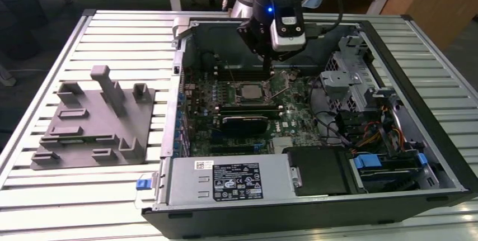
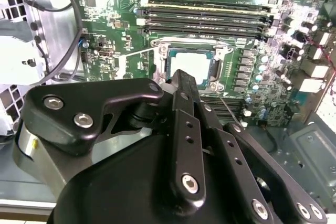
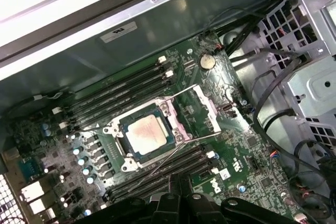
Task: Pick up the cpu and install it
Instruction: 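Close the cpu cover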
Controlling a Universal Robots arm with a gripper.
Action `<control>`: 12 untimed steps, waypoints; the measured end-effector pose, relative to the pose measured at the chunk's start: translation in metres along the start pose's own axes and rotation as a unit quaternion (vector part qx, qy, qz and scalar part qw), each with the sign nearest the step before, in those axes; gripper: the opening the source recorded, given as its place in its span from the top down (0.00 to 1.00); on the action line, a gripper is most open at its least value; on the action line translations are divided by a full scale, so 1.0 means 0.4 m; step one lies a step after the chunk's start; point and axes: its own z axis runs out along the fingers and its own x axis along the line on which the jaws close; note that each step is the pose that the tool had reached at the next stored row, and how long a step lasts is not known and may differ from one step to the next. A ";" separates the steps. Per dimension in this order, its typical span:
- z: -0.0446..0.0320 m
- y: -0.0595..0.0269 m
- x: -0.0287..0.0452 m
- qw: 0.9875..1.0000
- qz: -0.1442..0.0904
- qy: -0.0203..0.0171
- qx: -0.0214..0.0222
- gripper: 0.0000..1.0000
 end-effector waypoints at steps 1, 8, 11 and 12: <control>0.001 0.000 0.000 1.000 0.007 0.000 0.000 0.89; 0.011 0.002 0.000 0.999 0.051 -0.002 0.001 0.89; 0.016 0.009 -0.001 0.999 0.054 -0.002 0.001 0.89; 0.018 0.012 -0.001 0.999 0.054 -0.002 0.001 0.89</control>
